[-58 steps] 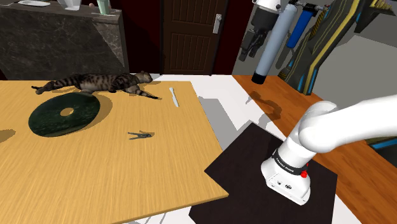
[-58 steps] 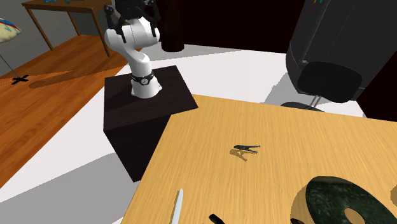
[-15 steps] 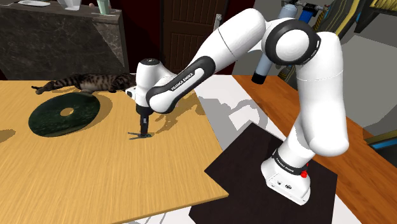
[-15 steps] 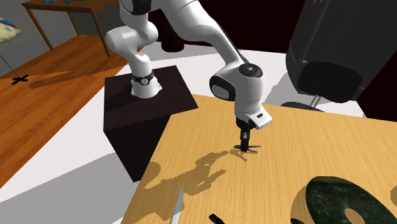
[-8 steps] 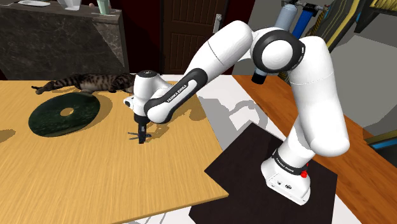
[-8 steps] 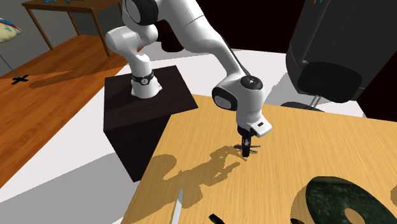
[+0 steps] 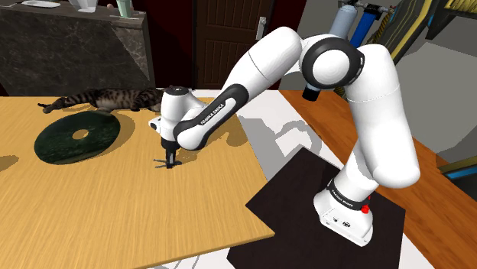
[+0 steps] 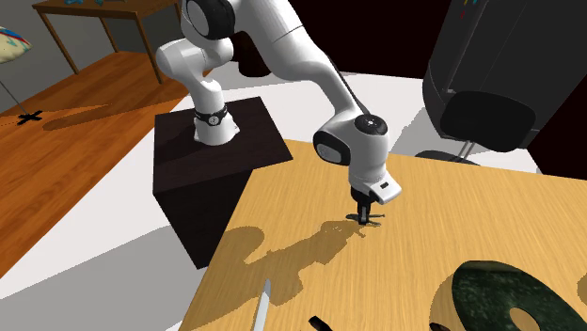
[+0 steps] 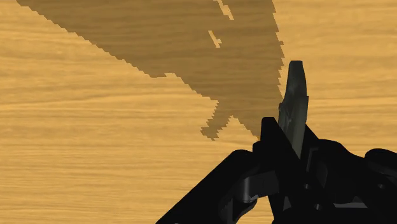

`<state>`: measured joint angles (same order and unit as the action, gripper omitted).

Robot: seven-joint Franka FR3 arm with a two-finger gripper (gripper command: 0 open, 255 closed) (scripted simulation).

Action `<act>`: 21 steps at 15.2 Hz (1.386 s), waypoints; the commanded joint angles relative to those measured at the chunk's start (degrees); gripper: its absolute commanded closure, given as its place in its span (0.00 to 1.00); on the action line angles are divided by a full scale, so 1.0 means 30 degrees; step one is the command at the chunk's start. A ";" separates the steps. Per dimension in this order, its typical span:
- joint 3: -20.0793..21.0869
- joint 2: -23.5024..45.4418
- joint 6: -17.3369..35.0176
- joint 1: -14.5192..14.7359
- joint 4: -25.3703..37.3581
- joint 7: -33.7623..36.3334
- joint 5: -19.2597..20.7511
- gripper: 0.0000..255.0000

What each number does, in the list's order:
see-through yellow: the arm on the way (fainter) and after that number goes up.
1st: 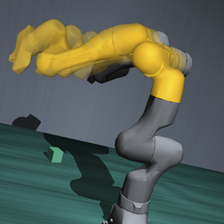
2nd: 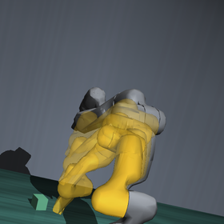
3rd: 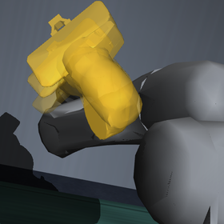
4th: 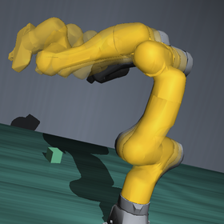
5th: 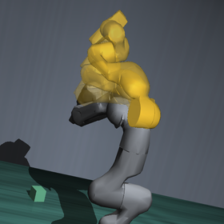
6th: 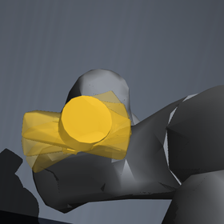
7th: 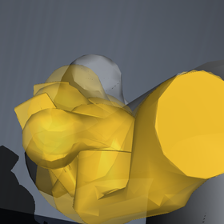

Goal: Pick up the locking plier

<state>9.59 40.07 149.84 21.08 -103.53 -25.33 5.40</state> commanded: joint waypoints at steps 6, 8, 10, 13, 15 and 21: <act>-0.0002 -0.0119 -0.0193 -0.0040 0.0011 -0.0011 -0.0019 1.00; 0.0065 -0.0529 -0.0503 -0.0093 -0.0089 -0.0033 -0.0079 1.00; 0.0131 -0.0925 -0.0828 -0.0145 -0.0159 -0.0057 -0.0141 1.00; 0.0229 -0.1507 -0.1325 -0.0220 -0.0243 -0.0095 -0.0238 1.00; 0.0292 -0.1889 -0.1663 -0.0269 -0.0286 -0.0121 -0.0305 1.00; 0.0445 -0.2816 -0.2579 -0.0387 -0.0292 -0.0192 -0.0481 1.00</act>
<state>10.88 31.94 142.41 19.97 -104.35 -25.88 4.02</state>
